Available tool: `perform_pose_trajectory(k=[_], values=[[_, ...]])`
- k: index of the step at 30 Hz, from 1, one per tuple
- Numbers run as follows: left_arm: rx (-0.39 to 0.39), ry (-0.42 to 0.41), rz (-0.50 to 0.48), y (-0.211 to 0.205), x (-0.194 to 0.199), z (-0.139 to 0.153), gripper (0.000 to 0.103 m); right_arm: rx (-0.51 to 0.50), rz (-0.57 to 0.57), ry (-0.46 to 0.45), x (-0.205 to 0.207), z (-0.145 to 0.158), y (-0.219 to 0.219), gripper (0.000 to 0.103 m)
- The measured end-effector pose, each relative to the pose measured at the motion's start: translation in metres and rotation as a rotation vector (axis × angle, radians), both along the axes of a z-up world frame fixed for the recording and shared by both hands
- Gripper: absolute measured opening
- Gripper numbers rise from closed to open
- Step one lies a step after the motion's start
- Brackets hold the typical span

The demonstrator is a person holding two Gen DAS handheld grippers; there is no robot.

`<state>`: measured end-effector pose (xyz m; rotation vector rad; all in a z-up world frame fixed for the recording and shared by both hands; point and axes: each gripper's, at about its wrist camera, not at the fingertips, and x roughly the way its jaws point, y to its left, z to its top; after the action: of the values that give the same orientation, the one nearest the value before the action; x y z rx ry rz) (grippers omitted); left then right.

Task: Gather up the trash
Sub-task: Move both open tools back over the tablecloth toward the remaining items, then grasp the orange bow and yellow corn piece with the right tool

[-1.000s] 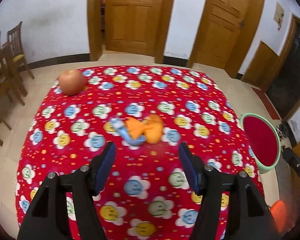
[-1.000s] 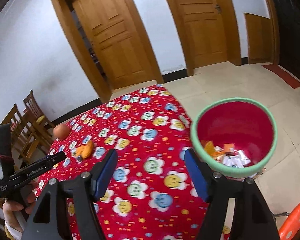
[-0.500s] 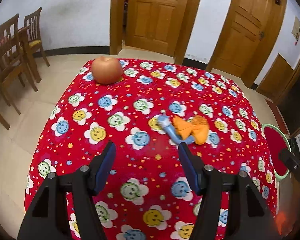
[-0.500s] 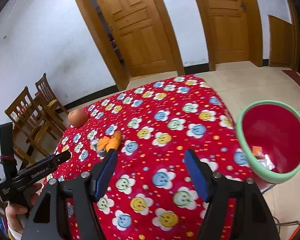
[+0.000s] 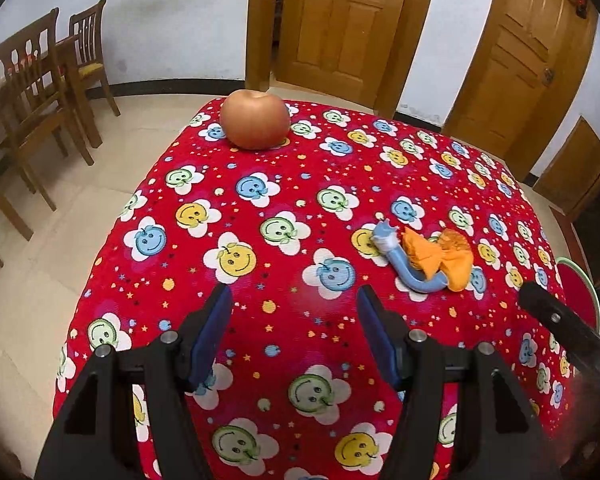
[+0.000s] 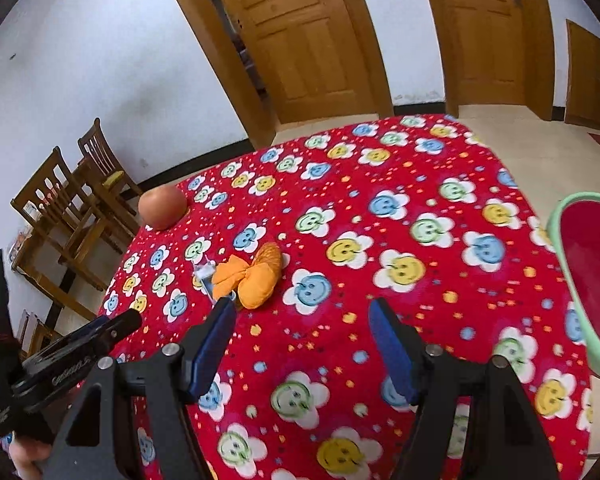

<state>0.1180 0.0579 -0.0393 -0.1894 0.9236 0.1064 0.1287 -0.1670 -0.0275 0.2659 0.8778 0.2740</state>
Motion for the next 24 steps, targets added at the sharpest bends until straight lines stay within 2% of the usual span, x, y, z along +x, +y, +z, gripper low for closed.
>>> perform_pose_trajectory(k=[8, 11, 20, 24], values=[[0.000, 0.014, 0.006, 0.005, 0.006, -0.007, 0.064, -0.024, 0.031, 0.023, 0.021, -0.011, 0.023, 0.072], [0.000, 0.018, 0.006, 0.006, 0.008, -0.009, 0.064, -0.039, 0.045, 0.026, 0.028, -0.013, 0.031, 0.068], [-0.011, 0.013, -0.025, 0.002, 0.012, -0.013, 0.064, -0.056, 0.085, 0.072, 0.041, -0.029, 0.045, 0.048], [-0.017, 0.012, -0.031, 0.001, 0.013, -0.012, 0.064, -0.060, 0.128, 0.057, 0.039, -0.029, 0.050, 0.031]])
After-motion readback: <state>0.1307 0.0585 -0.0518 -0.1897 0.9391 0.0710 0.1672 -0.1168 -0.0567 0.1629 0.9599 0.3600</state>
